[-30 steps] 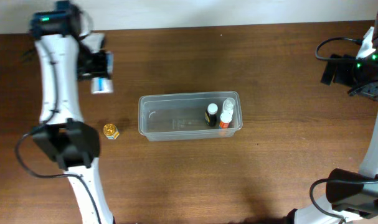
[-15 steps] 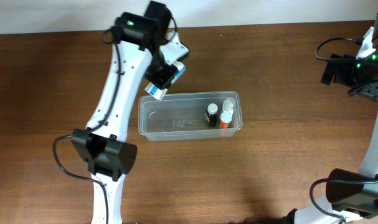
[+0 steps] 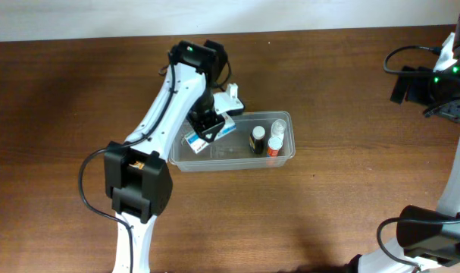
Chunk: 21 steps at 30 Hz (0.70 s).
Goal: Pack container
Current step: 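Carry the Panadol box with the left gripper into the container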
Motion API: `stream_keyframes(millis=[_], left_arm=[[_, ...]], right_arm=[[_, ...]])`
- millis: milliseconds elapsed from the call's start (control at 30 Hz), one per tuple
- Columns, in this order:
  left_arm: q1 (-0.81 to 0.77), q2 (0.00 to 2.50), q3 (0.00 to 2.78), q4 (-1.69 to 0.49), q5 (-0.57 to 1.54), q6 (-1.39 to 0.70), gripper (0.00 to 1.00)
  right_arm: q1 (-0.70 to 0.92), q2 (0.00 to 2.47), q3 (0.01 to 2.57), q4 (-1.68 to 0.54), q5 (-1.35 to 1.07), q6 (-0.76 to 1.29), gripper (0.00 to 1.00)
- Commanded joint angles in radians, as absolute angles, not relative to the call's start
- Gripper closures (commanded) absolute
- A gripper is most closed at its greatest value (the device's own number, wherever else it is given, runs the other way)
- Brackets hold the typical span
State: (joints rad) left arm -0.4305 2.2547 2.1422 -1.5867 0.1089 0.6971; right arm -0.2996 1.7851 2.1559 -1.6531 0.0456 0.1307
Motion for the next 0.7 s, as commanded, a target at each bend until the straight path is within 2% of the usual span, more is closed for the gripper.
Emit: stream_keyframes(millis=[0, 367, 533, 567, 600, 633, 667], left_arm=[[-0.456, 2.230, 2.094, -1.558, 0.143, 0.801, 0.63], [-0.480, 2.230, 1.936, -1.369, 0.083, 0.870, 0.62], [-0.480, 2.230, 1.923, -1.332, 0.078, 0.870, 0.42], [-0.480, 2.230, 1.923, -1.328, 0.078, 0.869, 0.33], [-0.480, 2.230, 1.923, -1.326, 0.078, 0.869, 0.18], [-0.480, 2.230, 1.923, -1.324, 0.078, 0.869, 0.13], [-0.480, 2.230, 1.923, -1.324, 0.078, 0.869, 0.02]], right_arm=[[-0.303, 1.787, 2.154, -1.653, 0.061, 0.127, 0.02], [-0.303, 1.787, 2.154, -1.653, 0.061, 0.127, 0.02], [-0.303, 1.787, 2.154, -1.653, 0.061, 0.127, 0.02], [-0.303, 1.787, 2.154, -1.653, 0.061, 0.127, 0.02], [-0.303, 1.787, 2.154, -1.653, 0.061, 0.128, 0.02], [-0.303, 1.787, 2.154, -1.653, 0.061, 0.127, 0.02], [-0.303, 1.787, 2.154, -1.653, 0.061, 0.128, 0.02]])
